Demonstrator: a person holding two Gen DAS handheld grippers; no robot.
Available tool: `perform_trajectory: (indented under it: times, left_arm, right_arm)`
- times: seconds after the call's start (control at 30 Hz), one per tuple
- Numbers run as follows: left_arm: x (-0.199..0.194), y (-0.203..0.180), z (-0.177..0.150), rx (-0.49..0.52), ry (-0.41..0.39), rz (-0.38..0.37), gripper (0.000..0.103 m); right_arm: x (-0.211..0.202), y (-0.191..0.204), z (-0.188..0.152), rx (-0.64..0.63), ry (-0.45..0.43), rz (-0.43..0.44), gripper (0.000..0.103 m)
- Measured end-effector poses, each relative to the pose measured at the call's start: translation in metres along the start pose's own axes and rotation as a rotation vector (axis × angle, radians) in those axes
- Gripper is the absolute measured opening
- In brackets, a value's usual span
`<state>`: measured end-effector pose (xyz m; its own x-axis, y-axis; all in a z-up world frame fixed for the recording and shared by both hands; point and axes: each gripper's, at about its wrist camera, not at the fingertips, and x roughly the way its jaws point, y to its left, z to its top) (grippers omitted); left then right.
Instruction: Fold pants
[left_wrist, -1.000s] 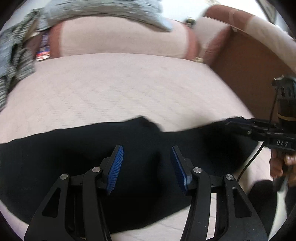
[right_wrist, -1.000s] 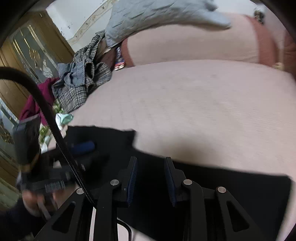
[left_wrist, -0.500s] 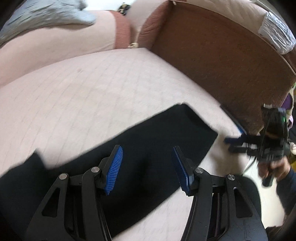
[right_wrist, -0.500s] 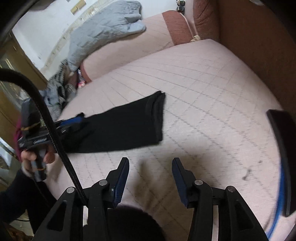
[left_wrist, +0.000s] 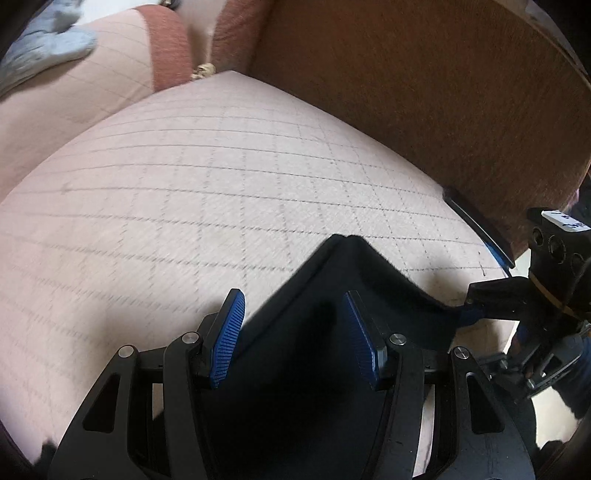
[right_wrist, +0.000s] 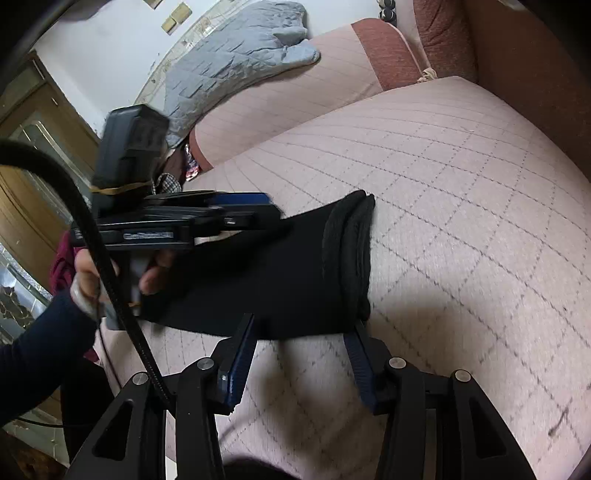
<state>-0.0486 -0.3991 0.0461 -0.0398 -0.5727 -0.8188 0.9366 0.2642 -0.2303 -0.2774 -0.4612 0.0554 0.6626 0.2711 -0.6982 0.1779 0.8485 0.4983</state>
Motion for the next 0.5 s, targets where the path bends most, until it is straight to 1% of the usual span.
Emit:
perform_trajectory:
  times: [0.1, 0.2, 0.27, 0.33, 0.4, 0.47, 0.5]
  left_arm:
    - [0.014, -0.006, 0.008, 0.035, 0.018, -0.035, 0.055]
    - [0.031, -0.015, 0.016, 0.065, 0.047, -0.051, 0.055]
    - [0.039, -0.021, 0.02, 0.087, 0.048, -0.054, 0.055]
    - [0.041, -0.02, 0.022, 0.092, 0.043, -0.067, 0.059]
    - [0.044, -0.016, 0.026, 0.065, 0.043, -0.099, 0.062]
    - [0.048, -0.015, 0.029, 0.06, 0.043, -0.114, 0.065]
    - [0.049, -0.016, 0.03, 0.068, 0.045, -0.117, 0.068]
  right_arm:
    - [0.001, -0.002, 0.0, -0.006, -0.003, 0.015, 0.047]
    - [0.0, -0.003, -0.003, -0.013, -0.012, 0.034, 0.047]
    - [-0.003, -0.006, -0.007, -0.01, -0.02, 0.05, 0.047]
    - [-0.003, -0.006, -0.009, -0.006, -0.025, 0.058, 0.047]
    - [-0.002, -0.004, -0.011, -0.004, -0.029, 0.062, 0.047]
    - [-0.003, -0.005, -0.01, -0.006, -0.032, 0.067, 0.047]
    - [-0.003, -0.004, -0.01, -0.005, -0.033, 0.07, 0.047]
